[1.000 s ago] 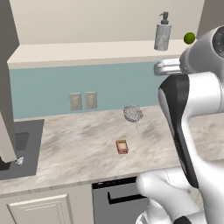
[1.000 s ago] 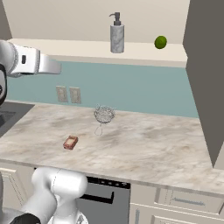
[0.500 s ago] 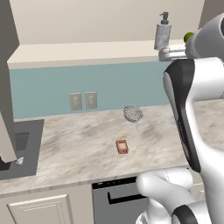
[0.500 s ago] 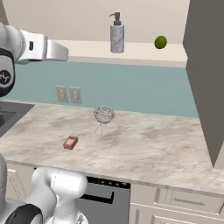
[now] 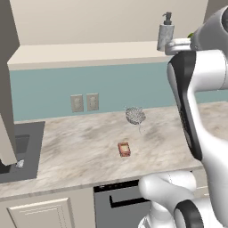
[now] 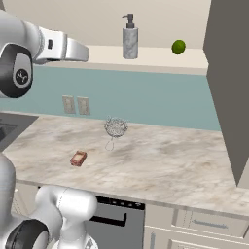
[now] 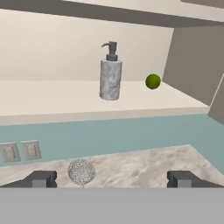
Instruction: Pick the bar soap and soap dispenser from the cabinet and place them on the counter.
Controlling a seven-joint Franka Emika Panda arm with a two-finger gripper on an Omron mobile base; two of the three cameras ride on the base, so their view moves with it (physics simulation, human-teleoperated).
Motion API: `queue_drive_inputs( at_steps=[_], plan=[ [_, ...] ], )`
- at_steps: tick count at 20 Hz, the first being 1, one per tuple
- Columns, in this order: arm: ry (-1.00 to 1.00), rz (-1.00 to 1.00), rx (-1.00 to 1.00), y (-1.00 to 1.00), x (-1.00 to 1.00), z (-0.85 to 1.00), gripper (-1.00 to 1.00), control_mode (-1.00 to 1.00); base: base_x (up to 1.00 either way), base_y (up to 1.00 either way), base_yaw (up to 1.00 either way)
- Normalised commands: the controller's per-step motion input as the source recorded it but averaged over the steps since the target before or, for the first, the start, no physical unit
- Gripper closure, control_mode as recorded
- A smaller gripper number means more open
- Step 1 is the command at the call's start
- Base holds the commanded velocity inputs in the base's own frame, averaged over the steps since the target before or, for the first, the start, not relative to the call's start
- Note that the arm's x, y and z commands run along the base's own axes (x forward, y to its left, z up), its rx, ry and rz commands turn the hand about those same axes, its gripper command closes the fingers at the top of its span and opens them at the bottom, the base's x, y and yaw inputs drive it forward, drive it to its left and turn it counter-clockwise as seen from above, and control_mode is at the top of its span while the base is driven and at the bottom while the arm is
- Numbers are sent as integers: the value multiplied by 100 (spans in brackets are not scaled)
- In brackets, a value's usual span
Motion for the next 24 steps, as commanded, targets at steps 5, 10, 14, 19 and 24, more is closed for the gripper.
queue_drive_inputs(
  at_steps=[5, 10, 14, 19, 24],
  plan=[
    [3, -1, 1, -25, 43, -8, -100, -100, 0, 0, 0],
    [5, -1, 0, -24, 44, -4, -100, -100, 0, 0, 0],
    [5, -1, 0, -22, 47, -5, -100, -100, 0, 0, 0],
    [4, -2, 0, -11, 46, -2, -100, -100, 0, 0, 0],
    [0, -3, 0, -3, 50, -4, -100, -100, 0, 0, 0]
  ],
)
